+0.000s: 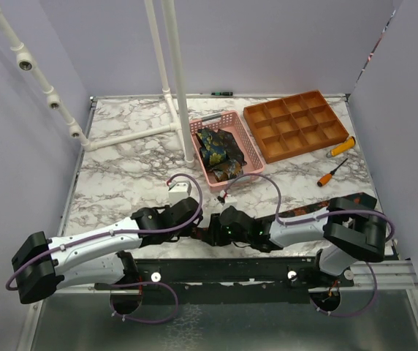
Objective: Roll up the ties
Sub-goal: Roll the tie at the center of the board.
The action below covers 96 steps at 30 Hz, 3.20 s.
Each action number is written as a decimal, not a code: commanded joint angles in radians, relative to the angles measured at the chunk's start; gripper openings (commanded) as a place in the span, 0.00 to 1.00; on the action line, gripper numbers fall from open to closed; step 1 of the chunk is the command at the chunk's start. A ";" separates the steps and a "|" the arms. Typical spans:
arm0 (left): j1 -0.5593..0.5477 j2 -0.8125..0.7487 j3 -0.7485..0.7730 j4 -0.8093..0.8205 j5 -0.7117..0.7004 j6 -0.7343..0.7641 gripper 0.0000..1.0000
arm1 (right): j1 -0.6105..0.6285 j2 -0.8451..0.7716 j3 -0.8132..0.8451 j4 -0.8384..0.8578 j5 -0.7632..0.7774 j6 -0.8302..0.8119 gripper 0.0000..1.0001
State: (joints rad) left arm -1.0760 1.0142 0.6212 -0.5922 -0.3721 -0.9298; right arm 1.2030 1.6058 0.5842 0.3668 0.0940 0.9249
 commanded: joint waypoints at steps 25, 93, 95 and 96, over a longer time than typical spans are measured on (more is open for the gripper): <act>-0.213 0.420 0.300 -0.139 -0.284 -0.018 0.00 | -0.047 -0.351 -0.163 -0.266 0.211 0.061 0.25; -0.196 -0.610 -0.470 0.357 -0.216 -0.266 0.72 | -0.107 -0.122 0.055 -0.297 0.063 0.030 0.35; -0.196 -0.561 -0.467 0.393 -0.201 -0.255 0.72 | -0.113 -0.114 0.054 -0.291 0.056 0.022 0.34; -0.195 -0.538 -0.464 0.413 -0.195 -0.251 0.72 | -0.116 -0.111 0.053 -0.286 0.052 0.017 0.33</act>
State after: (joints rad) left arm -1.2762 0.3988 0.1562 -0.2764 -0.6209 -1.2060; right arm 1.0981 1.4727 0.6514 0.0448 0.1799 0.9730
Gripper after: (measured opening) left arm 0.723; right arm 0.341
